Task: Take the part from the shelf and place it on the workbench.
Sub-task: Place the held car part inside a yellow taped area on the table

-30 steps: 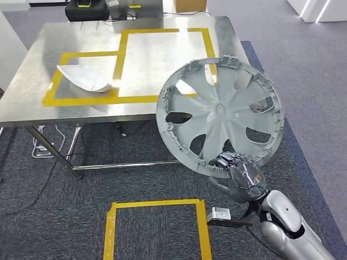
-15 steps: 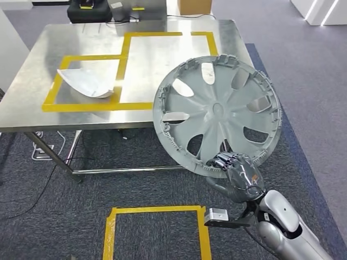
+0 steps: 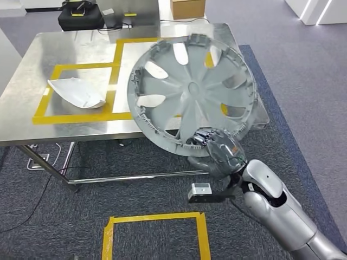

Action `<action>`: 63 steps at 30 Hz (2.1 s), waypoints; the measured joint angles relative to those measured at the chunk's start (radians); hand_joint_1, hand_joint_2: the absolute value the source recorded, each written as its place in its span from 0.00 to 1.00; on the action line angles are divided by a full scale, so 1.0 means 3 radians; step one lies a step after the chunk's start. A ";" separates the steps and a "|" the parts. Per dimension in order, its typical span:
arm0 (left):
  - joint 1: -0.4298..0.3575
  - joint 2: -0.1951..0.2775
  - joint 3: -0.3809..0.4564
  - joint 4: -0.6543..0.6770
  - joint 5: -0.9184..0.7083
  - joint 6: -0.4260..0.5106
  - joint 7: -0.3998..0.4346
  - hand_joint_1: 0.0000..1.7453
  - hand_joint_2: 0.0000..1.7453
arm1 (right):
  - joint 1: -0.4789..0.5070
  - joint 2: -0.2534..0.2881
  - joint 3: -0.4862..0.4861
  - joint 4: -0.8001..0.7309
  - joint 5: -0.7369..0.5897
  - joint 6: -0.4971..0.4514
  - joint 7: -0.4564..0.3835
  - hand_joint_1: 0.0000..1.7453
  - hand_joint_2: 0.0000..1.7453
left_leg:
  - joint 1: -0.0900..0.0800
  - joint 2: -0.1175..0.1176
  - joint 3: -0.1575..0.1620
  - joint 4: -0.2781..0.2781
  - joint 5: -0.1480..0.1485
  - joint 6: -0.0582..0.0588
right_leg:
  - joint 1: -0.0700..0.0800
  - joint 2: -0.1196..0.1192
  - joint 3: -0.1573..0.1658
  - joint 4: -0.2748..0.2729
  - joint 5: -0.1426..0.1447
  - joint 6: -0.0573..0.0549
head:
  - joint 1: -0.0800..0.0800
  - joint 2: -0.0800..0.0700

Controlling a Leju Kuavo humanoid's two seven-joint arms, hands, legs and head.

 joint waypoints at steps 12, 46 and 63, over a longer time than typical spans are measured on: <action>-0.0071 -0.0066 -0.0147 0.0004 -0.0218 0.0052 0.0169 0.00 1.00 | -0.0728 0.0559 0.0405 0.0664 0.0020 0.0329 0.0164 1.00 1.00 | 0.0030 -0.0021 0.0292 -0.0164 -0.0184 0.0094 | 0.0004 -0.0024 -0.0586 0.0515 0.0219 0.0067 | 0.0019 0.0000; -0.0190 -0.0129 -0.0632 0.0028 -0.0529 -0.0175 0.0156 0.00 1.00 | -0.1554 0.1302 0.0258 0.2986 0.0024 0.0090 0.0634 1.00 1.00 | 0.0009 -0.0029 0.0036 -0.0088 -0.0045 0.0066 | 0.0058 -0.0023 -0.0331 0.0056 0.0268 -0.0057 | 0.0003 0.0000; -0.0201 -0.0126 -0.0752 0.0032 -0.0500 -0.0068 0.0067 0.00 0.00 | -0.1655 0.1306 0.0055 0.3352 0.0263 -0.0157 0.0719 0.00 0.00 | 0.0065 -0.0004 -0.0032 -0.0078 0.0026 -0.0049 | -0.0005 0.0006 -0.0177 -0.0027 0.0180 0.0041 | -0.0024 0.0000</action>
